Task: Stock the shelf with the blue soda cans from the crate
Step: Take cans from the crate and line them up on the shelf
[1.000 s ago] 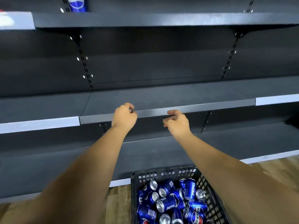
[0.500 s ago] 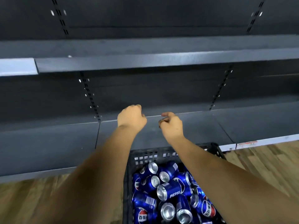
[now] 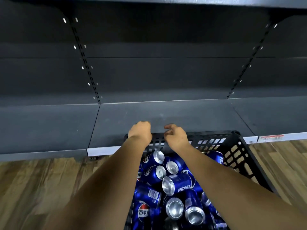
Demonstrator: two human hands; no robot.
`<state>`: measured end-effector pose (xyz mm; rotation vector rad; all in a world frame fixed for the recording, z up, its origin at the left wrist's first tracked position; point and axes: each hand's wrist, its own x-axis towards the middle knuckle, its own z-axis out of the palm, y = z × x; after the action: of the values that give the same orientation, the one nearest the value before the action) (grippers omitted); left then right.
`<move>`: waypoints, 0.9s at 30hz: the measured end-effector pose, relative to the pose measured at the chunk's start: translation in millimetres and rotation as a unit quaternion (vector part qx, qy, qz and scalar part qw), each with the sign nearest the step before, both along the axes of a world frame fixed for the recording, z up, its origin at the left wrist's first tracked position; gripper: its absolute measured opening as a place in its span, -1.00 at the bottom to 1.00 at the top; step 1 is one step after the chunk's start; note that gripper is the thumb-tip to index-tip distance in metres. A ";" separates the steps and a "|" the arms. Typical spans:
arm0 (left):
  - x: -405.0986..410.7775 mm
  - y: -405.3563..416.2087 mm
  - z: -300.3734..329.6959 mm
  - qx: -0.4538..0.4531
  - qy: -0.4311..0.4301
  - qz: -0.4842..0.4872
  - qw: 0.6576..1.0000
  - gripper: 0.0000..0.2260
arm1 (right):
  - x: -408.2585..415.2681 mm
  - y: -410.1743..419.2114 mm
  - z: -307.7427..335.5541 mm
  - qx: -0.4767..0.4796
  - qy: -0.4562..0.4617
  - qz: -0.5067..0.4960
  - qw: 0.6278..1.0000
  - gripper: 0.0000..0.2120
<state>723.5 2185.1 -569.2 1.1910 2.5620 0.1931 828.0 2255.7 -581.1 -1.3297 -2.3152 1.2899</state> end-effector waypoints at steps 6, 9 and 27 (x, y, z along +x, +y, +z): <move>15.9 -6.9 -46.4 -0.005 -0.069 -0.013 0.998 -0.74 | 19.6 -16.1 -42.8 0.038 -0.156 0.120 0.980 -0.68; 23.0 -9.5 -59.1 -0.009 -0.085 -0.035 0.996 -0.76 | 32.9 -20.2 -58.8 0.068 -0.261 0.210 0.940 -0.66; 48.6 -35.7 -104.0 -0.045 -0.164 -0.044 0.984 -0.73 | 63.5 -39.2 -116.4 0.256 -0.417 0.453 0.746 -0.23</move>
<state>772.1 2149.5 -673.2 1.1311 2.2056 0.2288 891.5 2216.5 -697.5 -0.5664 -3.7928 -0.0901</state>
